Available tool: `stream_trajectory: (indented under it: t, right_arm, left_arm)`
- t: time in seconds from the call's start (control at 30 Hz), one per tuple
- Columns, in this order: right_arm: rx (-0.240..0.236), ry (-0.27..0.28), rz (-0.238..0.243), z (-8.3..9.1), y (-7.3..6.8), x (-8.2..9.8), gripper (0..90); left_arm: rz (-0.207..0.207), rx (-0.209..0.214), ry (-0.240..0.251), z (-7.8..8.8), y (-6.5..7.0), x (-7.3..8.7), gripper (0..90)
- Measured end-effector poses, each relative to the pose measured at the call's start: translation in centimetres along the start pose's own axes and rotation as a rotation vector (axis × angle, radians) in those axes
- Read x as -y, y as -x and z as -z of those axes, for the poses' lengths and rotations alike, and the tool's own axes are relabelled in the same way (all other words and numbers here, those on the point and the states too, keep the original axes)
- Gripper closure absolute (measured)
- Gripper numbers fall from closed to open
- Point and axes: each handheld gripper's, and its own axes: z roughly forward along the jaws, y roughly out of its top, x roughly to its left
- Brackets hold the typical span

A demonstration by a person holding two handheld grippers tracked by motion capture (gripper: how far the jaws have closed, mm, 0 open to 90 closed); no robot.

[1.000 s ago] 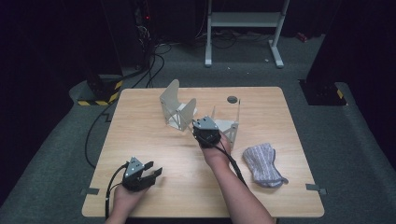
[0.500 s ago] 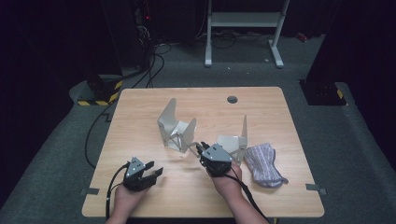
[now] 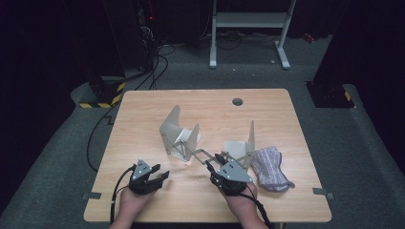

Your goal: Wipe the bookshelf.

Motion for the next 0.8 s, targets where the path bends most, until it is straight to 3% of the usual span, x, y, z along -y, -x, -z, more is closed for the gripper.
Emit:
stream_trajectory:
  t: [0.17, 0.33, 0.57, 0.8]
  right_arm:
    - [0.032, -0.053, -0.008, 0.7, 0.5, 2.0, 61.4]
    - [0.064, -0.103, -0.029, 0.7, 1.9, 3.6, 61.4]
    - [0.082, -0.119, -0.051, 0.6, 2.6, 4.1, 62.6]
    - [0.093, -0.117, -0.050, -0.6, 3.2, 3.7, 62.7]
  left_arm:
    - [-0.015, 0.015, 0.007, -0.3, 0.4, -0.4, 49.1]
    - [-0.025, 0.030, 0.008, -0.7, 0.7, -0.6, 49.1]
    - [-0.029, 0.033, 0.009, -0.8, 0.8, -0.8, 49.0]
    - [-0.029, 0.034, 0.012, -0.7, 0.8, -0.7, 49.0]
